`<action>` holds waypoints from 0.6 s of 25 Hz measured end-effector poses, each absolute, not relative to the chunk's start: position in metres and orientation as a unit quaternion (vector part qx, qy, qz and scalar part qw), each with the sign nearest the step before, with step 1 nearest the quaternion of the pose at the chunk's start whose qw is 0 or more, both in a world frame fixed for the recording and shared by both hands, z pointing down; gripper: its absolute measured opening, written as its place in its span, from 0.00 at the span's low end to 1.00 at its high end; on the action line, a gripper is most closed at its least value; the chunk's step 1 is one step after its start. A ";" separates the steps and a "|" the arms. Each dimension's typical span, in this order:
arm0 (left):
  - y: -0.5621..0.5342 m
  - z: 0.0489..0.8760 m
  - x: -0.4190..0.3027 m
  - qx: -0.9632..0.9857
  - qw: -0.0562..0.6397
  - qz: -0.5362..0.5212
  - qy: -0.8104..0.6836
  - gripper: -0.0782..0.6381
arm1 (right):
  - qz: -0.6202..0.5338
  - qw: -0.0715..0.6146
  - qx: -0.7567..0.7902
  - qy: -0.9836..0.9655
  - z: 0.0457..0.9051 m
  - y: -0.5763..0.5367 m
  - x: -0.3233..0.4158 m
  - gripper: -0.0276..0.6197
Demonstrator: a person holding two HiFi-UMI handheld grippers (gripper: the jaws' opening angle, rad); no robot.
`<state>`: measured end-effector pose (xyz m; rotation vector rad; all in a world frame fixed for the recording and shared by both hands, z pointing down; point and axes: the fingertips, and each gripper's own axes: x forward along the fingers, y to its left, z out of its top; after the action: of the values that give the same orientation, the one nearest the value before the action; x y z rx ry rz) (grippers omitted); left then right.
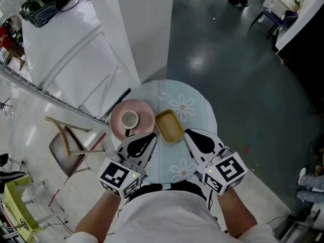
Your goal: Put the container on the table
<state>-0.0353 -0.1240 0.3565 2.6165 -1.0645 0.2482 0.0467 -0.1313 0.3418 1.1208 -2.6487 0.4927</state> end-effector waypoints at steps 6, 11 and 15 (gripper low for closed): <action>-0.120 0.355 -0.032 0.913 0.152 0.086 -0.370 0.14 | 0.164 0.110 0.379 -0.904 0.339 -0.128 0.048 0.08; -0.119 0.354 -0.030 0.913 0.150 0.087 -0.370 0.14 | 0.164 0.112 0.375 -0.905 0.340 -0.125 0.048 0.08; -0.117 0.355 -0.029 0.912 0.151 0.087 -0.370 0.14 | 0.161 0.116 0.371 -0.907 0.341 -0.123 0.047 0.08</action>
<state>-0.0285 -0.1170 0.3554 2.6198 -1.0629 0.2498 0.0467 -0.1233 0.3407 1.0856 -2.6582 0.4705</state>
